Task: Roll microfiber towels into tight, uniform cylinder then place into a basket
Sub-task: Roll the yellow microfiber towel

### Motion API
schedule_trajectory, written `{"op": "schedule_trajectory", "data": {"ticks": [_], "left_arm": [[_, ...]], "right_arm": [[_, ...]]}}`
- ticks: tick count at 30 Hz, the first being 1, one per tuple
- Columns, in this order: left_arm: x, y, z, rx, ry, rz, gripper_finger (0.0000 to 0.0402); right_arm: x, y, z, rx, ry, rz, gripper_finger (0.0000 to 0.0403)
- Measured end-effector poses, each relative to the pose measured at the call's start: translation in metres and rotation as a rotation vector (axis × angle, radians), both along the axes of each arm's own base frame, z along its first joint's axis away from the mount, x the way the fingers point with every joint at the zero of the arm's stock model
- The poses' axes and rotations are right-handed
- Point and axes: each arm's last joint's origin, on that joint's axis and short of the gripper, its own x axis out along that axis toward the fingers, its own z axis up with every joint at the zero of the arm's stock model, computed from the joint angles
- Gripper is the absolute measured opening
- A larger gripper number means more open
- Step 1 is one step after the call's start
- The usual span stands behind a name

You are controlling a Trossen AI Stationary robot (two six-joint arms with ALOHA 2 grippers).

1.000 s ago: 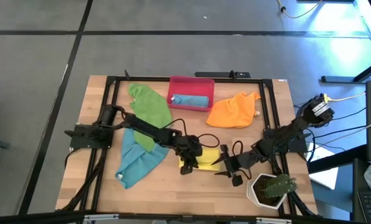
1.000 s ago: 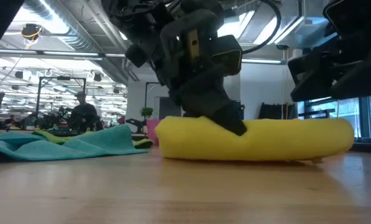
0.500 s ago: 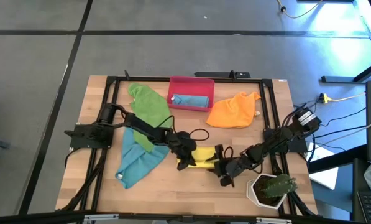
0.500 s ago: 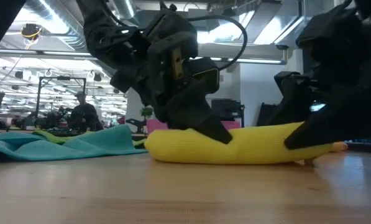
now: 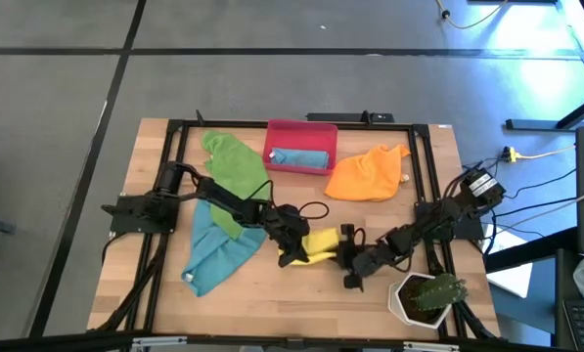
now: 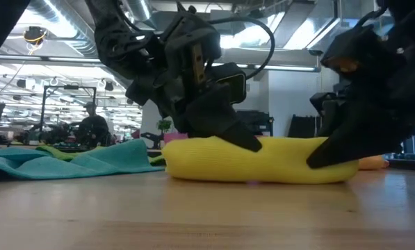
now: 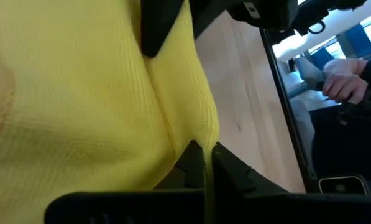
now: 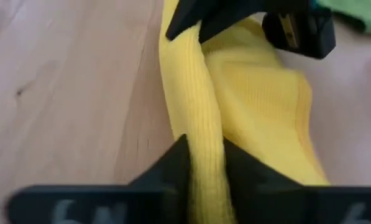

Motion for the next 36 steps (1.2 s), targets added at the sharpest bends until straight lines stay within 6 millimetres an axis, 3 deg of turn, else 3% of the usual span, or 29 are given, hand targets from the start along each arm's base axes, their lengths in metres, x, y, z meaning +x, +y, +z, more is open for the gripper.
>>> {"op": "schedule_trajectory", "data": {"ticks": [3,14,18,23,28,36], "left_arm": [[0.0,0.0,0.0,0.008,-0.008,-0.015,0.0003],[-0.002,0.007,0.008,-0.011,-0.06,-0.132,0.0074],[-0.005,0.014,0.024,0.021,-0.061,-0.112,0.009],[-0.013,0.014,0.053,0.196,-0.117,-0.049,0.0089],[-0.022,-0.015,0.078,0.445,-0.237,-0.038,0.0088],[-0.037,-0.073,0.071,0.792,-0.326,-0.144,0.0088]], "right_arm": [[0.003,-0.004,-0.001,0.046,0.019,0.001,0.0015],[0.011,-0.02,-0.002,0.265,0.09,-0.017,0.0014],[0.013,-0.024,-0.002,0.328,0.109,-0.037,0.0014],[0.015,-0.032,-0.003,0.423,0.137,-0.088,0.0014],[0.019,-0.042,-0.003,0.528,0.161,-0.136,0.0015],[0.024,-0.058,-0.003,0.661,0.198,-0.185,0.0016]]}}
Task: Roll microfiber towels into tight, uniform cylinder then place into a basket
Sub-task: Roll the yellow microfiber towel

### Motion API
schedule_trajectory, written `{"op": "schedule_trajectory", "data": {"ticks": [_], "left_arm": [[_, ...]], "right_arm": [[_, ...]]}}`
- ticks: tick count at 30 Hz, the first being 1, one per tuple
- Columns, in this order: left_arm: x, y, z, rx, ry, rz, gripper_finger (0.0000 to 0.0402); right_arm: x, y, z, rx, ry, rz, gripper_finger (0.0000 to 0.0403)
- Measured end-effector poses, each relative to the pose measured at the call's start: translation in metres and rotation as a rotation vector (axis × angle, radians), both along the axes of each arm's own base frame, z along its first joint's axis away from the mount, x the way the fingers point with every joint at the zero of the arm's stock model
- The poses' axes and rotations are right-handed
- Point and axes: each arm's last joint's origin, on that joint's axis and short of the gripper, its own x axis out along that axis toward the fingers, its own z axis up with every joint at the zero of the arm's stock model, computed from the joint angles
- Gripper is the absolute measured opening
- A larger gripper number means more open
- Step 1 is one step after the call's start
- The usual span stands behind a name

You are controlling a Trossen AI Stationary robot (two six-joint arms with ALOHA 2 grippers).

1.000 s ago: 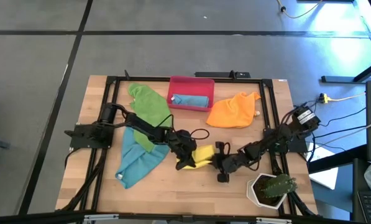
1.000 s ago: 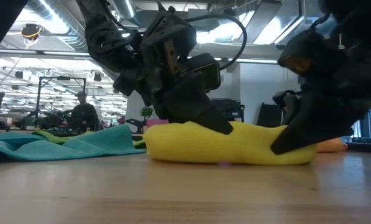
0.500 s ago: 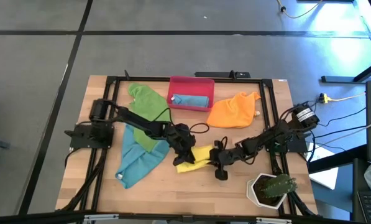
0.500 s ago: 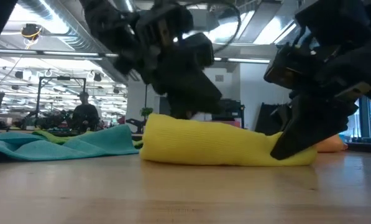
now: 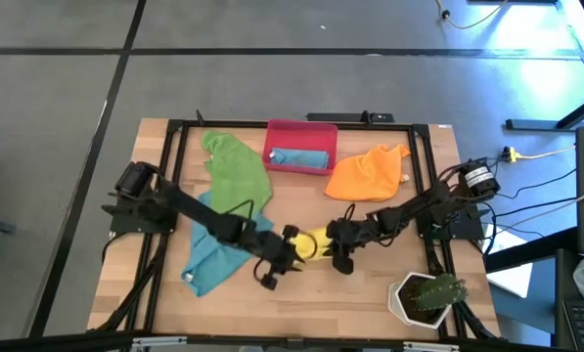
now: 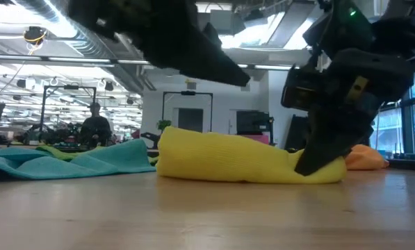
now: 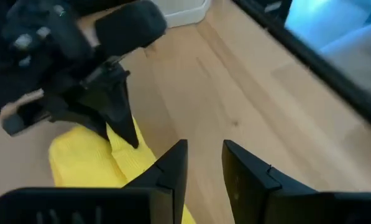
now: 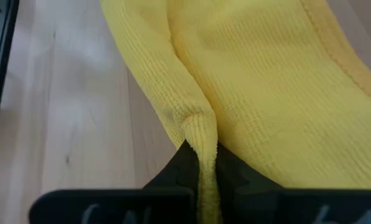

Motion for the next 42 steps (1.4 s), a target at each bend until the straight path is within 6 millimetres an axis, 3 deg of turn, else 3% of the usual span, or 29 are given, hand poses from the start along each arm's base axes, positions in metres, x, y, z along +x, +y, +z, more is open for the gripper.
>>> {"op": "schedule_trajectory", "data": {"ticks": [8,15,28,35,42], "left_arm": [[-0.008,-0.021,-0.014,0.274,-0.018,0.045,0.0088],[0.003,-0.008,-0.025,0.223,0.025,0.093,0.0106],[0.032,-0.002,-0.037,0.286,0.194,0.131,0.0192],[0.033,0.001,-0.05,0.37,0.283,0.197,0.0194],[0.037,0.011,-0.055,0.337,0.305,0.234,0.0196]], "right_arm": [[0.003,-0.01,0.0,0.071,0.016,-0.009,0.0017],[0.005,-0.019,0.0,0.128,0.028,-0.021,0.0018],[0.006,-0.026,0.0,0.161,0.036,-0.018,0.0018],[0.006,-0.025,0.0,0.167,0.036,-0.01,0.0018],[0.006,-0.025,0.001,0.148,0.024,0.015,0.0029]]}}
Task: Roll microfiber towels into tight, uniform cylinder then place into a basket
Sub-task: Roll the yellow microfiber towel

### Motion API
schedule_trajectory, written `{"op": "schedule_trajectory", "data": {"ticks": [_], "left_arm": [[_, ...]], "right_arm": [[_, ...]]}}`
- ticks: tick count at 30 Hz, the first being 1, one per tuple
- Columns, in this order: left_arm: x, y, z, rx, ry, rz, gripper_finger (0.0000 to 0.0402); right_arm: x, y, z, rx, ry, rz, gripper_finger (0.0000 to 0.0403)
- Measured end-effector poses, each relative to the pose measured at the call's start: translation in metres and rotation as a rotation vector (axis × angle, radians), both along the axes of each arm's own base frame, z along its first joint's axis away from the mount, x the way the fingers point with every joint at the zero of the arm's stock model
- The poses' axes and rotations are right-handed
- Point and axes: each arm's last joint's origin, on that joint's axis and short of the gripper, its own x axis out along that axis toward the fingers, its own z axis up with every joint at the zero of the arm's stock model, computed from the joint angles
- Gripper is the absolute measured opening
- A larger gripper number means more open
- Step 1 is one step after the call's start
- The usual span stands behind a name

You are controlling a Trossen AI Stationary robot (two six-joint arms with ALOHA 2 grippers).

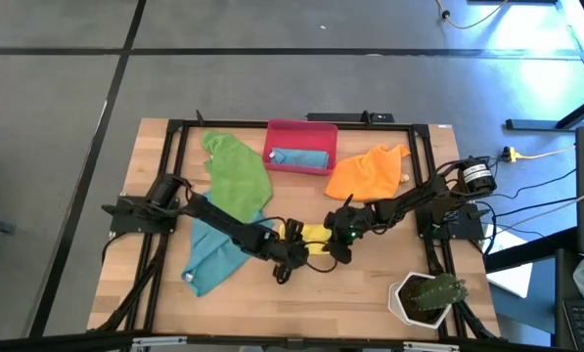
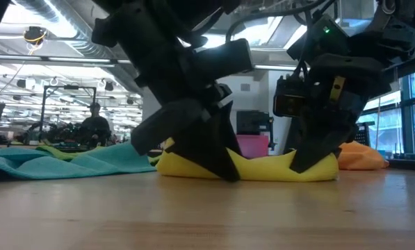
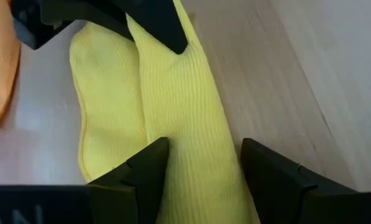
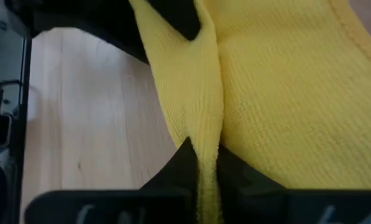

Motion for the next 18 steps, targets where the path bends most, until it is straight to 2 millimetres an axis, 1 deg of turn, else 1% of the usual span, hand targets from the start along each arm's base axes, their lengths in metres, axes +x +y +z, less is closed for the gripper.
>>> {"op": "schedule_trajectory", "data": {"ticks": [4,9,13,18], "left_arm": [[0.001,0.004,-0.002,-0.039,0.019,0.009,0.0187],[0.0,0.005,-0.004,-0.069,0.036,0.02,0.0155],[0.0,0.005,-0.005,-0.083,0.043,0.011,0.0119],[0.0,0.005,-0.006,-0.084,0.045,0.011,0.0065]], "right_arm": [[0.0,0.0,0.0,-0.058,-0.039,0.065,0.0053],[0.0,0.0,0.006,-0.11,-0.082,0.097,0.008],[0.0,-0.001,0.019,-0.146,-0.14,0.12,0.0085],[-0.008,-0.002,0.043,-0.202,-0.201,0.136,0.0085]]}}
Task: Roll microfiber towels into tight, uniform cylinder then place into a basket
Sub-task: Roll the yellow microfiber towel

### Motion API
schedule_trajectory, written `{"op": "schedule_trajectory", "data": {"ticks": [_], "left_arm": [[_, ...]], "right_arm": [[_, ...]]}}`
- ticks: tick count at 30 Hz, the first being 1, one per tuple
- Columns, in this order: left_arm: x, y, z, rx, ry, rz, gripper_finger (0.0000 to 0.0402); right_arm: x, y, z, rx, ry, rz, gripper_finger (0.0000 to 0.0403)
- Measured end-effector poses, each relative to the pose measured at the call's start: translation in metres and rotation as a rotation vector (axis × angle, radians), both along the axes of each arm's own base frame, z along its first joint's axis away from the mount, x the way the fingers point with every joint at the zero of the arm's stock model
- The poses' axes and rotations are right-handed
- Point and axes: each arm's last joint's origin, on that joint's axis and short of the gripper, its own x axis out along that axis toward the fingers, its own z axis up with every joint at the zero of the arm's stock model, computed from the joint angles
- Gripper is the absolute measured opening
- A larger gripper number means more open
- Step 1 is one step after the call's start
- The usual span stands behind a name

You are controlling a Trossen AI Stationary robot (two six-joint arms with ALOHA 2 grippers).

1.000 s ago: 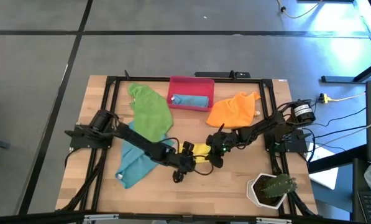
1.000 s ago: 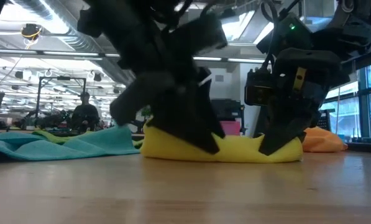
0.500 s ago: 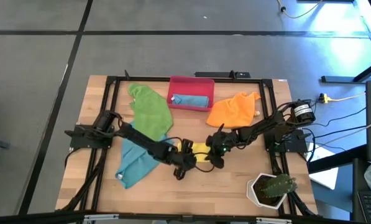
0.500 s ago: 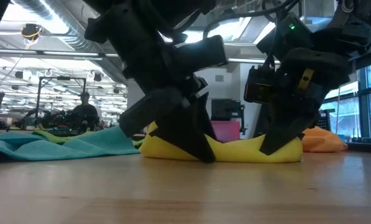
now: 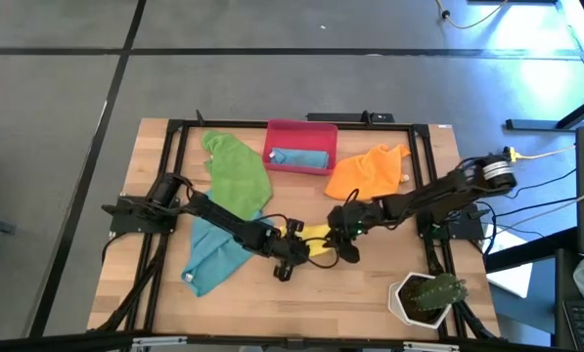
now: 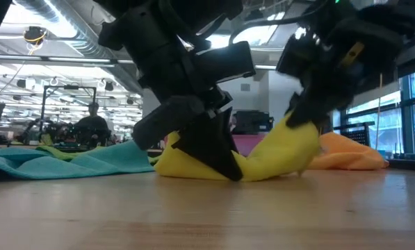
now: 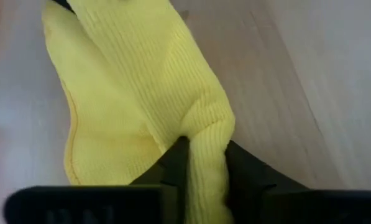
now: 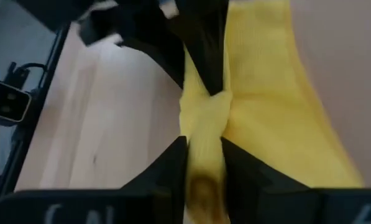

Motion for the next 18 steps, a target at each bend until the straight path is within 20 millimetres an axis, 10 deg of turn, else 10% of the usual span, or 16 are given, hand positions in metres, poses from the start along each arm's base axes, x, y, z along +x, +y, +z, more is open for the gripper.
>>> {"op": "schedule_trajectory", "data": {"ticks": [10,18], "left_arm": [[0.002,0.003,0.001,-0.085,-0.015,0.022,0.0008],[0.013,0.008,0.006,-0.27,-0.077,-0.049,0.0003]], "right_arm": [[-0.02,0.019,0.043,-0.175,-0.191,0.094,0.0086],[-0.023,0.051,0.035,-0.247,-0.24,0.233,0.0086]]}}
